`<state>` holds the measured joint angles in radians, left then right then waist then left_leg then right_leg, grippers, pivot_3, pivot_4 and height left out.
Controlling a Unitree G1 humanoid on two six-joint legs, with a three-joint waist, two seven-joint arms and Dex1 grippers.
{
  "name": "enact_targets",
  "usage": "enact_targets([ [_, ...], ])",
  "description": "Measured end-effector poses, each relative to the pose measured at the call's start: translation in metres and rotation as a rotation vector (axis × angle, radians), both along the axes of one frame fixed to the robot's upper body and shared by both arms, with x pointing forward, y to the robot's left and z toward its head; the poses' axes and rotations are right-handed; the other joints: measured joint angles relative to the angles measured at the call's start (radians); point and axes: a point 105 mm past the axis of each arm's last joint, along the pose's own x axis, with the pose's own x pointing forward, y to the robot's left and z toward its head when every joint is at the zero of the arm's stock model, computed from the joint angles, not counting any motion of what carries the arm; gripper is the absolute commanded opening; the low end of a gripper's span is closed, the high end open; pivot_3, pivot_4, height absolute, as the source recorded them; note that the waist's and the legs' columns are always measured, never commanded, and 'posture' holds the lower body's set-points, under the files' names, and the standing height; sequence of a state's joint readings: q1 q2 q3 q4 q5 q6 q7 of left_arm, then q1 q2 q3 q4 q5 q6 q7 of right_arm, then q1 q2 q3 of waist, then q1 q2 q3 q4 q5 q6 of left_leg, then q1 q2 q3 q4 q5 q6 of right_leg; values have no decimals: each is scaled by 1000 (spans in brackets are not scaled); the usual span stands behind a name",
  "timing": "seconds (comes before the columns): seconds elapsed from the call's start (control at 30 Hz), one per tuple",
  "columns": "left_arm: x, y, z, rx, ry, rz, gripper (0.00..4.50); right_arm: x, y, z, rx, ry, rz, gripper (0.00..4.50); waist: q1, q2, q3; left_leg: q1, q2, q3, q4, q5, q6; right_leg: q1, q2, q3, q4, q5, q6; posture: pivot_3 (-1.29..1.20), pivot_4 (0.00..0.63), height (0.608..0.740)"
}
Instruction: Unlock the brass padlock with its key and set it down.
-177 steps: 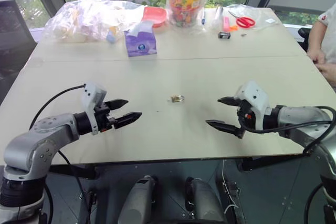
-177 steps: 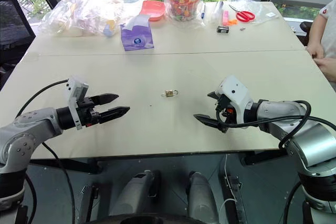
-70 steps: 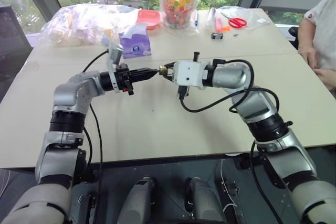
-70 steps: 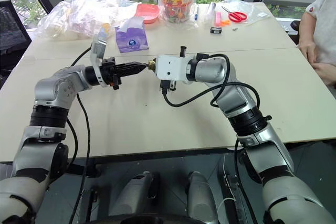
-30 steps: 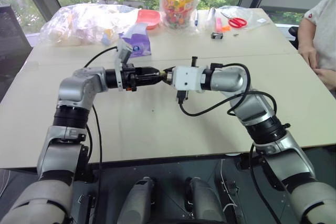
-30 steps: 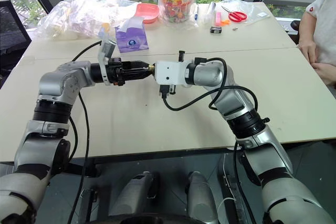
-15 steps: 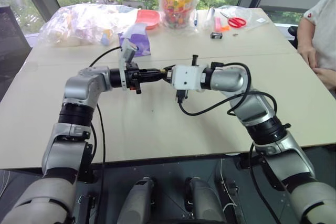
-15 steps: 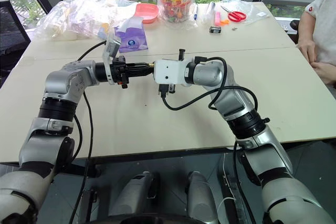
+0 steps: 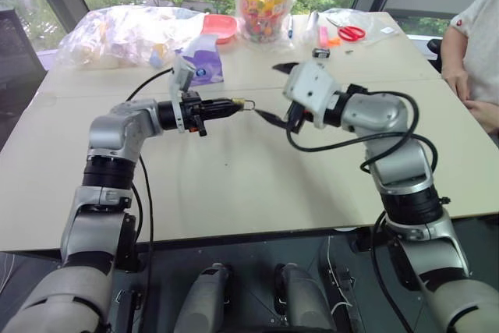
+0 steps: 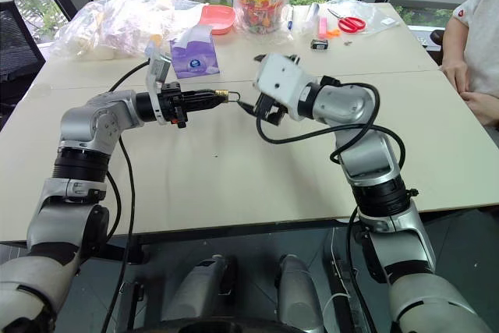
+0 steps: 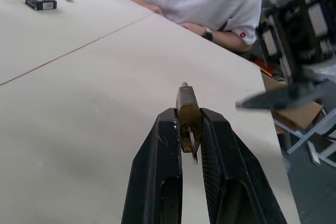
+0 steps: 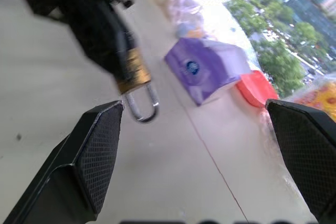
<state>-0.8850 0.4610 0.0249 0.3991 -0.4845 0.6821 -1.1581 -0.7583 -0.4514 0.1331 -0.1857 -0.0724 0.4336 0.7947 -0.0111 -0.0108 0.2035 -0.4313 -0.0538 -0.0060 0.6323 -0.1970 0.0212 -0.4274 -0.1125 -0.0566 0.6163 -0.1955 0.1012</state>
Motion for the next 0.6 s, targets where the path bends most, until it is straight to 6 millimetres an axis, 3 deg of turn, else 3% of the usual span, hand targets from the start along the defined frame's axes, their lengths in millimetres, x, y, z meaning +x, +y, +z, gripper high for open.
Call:
enact_targets([
  [0.2, -7, -4, 5, -13, 0, -35, 0, 3, -1, 4, 37, -2, -33, 4455, 0, 0, 0, 0, 0, 0, 0, 0, 0, 0, 0, 0, 0, 0, 0, 0, 150, 740],
  [0.6, -23, -3, 12, -11, -27, -87, 0, 10, 6, -12, 21, 56, -21, 4455, -1, 0, 0, 0, 0, 0, 0, 0, 0, 0, 0, 0, 0, 0, 0, 0, 150, 740],
])
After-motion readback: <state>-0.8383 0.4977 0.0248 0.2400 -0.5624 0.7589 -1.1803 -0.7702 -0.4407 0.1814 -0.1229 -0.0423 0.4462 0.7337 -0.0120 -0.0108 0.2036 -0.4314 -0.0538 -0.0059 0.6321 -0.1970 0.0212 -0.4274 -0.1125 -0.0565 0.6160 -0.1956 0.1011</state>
